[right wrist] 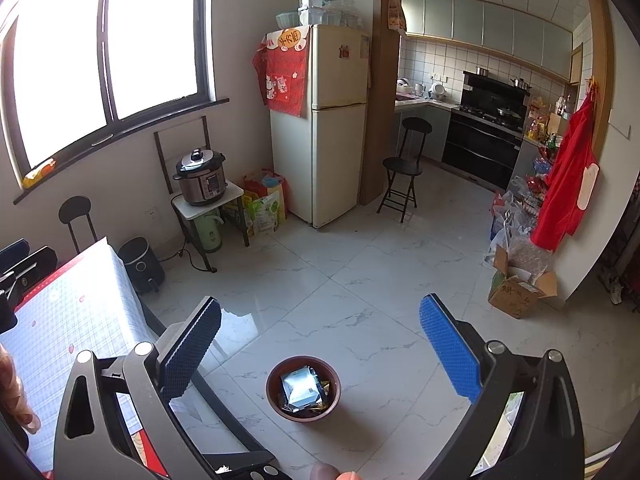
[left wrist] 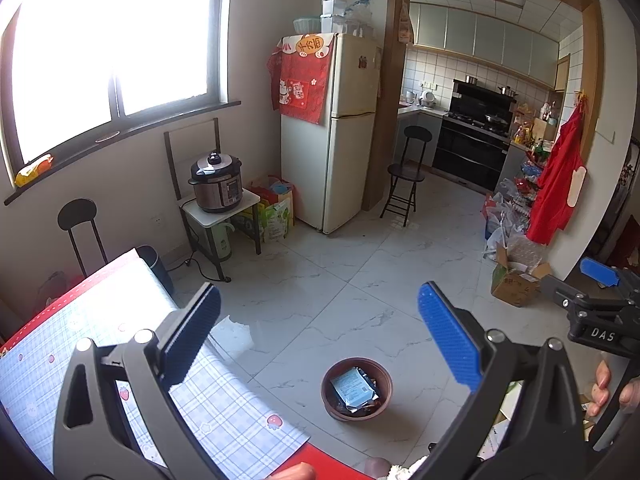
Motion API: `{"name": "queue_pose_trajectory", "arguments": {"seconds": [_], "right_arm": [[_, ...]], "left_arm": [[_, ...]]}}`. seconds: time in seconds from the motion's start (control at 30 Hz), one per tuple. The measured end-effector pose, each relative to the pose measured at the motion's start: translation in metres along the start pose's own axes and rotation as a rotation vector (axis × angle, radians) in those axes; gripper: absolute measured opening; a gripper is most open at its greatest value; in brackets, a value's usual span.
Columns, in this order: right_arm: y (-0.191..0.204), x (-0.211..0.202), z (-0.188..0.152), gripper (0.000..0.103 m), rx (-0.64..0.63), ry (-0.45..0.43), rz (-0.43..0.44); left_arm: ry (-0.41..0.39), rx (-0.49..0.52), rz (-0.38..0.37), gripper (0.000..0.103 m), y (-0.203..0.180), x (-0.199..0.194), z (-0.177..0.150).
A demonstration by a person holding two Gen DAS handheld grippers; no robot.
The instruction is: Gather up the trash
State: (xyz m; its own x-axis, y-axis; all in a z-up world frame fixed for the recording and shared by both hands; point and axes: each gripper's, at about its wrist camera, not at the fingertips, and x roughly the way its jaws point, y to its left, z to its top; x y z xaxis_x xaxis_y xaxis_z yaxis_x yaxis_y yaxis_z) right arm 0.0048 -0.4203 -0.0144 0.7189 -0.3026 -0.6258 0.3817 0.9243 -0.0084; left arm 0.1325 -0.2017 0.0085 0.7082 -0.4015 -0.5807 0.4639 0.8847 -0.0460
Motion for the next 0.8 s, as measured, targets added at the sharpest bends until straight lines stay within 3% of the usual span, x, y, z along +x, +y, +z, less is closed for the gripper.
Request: {"name": "queue_pose_trajectory", "arguments": {"seconds": [0.8], "right_arm": [[0.003, 0.009, 0.013, 0.097, 0.019, -0.011, -0.012]], "left_arm": [[-0.001, 0.003, -0.021, 0.098, -0.002, 0.007, 0.003]]}}
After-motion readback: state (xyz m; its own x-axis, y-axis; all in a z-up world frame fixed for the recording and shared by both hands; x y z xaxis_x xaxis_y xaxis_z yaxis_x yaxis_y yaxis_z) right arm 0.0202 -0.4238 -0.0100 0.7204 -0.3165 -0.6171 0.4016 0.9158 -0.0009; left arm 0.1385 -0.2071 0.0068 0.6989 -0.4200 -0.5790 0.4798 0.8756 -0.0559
